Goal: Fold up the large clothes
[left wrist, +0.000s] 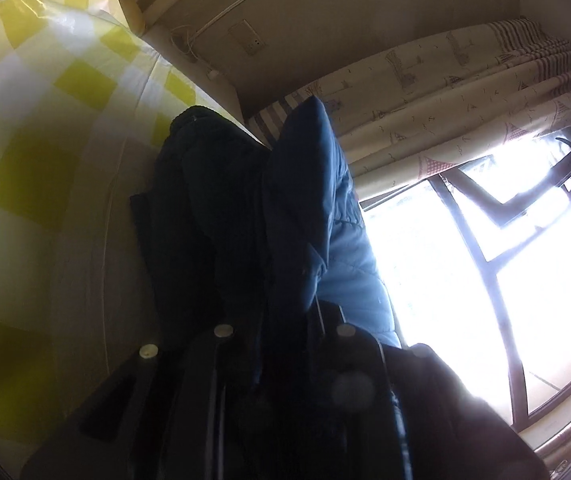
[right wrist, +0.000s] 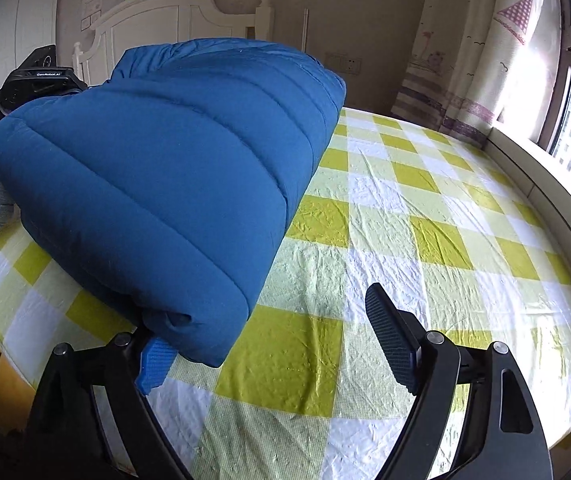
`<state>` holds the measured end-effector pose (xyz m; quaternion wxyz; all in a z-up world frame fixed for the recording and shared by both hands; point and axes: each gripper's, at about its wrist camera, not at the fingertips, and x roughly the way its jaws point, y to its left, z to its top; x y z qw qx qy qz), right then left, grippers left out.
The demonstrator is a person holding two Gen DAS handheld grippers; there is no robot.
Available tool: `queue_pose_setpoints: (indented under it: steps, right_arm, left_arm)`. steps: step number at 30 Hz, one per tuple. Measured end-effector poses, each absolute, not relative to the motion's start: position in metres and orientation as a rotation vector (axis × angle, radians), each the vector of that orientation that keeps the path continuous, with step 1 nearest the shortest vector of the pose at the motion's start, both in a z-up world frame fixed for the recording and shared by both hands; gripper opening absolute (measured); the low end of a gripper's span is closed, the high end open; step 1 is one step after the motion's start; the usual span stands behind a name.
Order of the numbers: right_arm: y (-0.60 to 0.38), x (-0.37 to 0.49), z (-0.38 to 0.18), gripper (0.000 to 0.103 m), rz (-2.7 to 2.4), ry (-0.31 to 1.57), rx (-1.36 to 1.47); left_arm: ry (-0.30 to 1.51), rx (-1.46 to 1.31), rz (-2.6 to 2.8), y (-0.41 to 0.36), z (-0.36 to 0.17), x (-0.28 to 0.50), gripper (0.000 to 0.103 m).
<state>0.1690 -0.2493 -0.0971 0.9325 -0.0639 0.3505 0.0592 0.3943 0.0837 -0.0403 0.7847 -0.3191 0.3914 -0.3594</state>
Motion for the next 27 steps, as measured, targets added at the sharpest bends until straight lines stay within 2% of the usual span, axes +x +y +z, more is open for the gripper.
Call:
queue_pose_setpoints:
  steps: [3, 8, 10, 13, 16, 18, 20, 23, 27]
  right_arm:
    - [-0.247, 0.145, -0.077, 0.076, 0.139, 0.62, -0.192]
    - [-0.236, 0.127, -0.028, 0.076, 0.267, 0.442, 0.004]
    - [-0.208, 0.136, -0.009, 0.077, 0.296, 0.385, -0.066]
    - [-0.169, 0.163, 0.006, 0.082, 0.336, 0.369, -0.124]
    - [-0.129, 0.186, -0.002, 0.084, 0.361, 0.395, -0.192]
    - [-0.093, 0.199, -0.033, 0.084, 0.418, 0.489, -0.34]
    - [-0.073, 0.193, -0.066, 0.085, 0.367, 0.458, -0.488]
    - [-0.074, 0.193, -0.071, 0.085, 0.362, 0.473, -0.483]
    - [-0.075, 0.201, -0.069, 0.086, 0.382, 0.501, -0.472]
  left_arm:
    - [0.829, -0.584, -0.746, 0.071, -0.03, 0.385, 0.017]
    - [0.815, -0.63, -0.776, 0.075, -0.042, 0.382, 0.018]
    - [0.815, -0.643, -0.78, 0.076, -0.045, 0.385, 0.018]
    - [0.814, -0.618, -0.77, 0.086, -0.037, 0.382, 0.018]
    - [0.82, -0.611, -0.757, 0.09, -0.037, 0.377, 0.02]
    - [0.83, -0.591, -0.736, 0.095, -0.035, 0.372, 0.028]
    - [0.848, -0.547, -0.651, 0.102, -0.022, 0.374, 0.046]
    - [0.772, -0.501, -0.573, 0.115, 0.015, 0.371, 0.052]
    - [0.66, -0.427, -0.641, 0.088, 0.073, 0.37, 0.061]
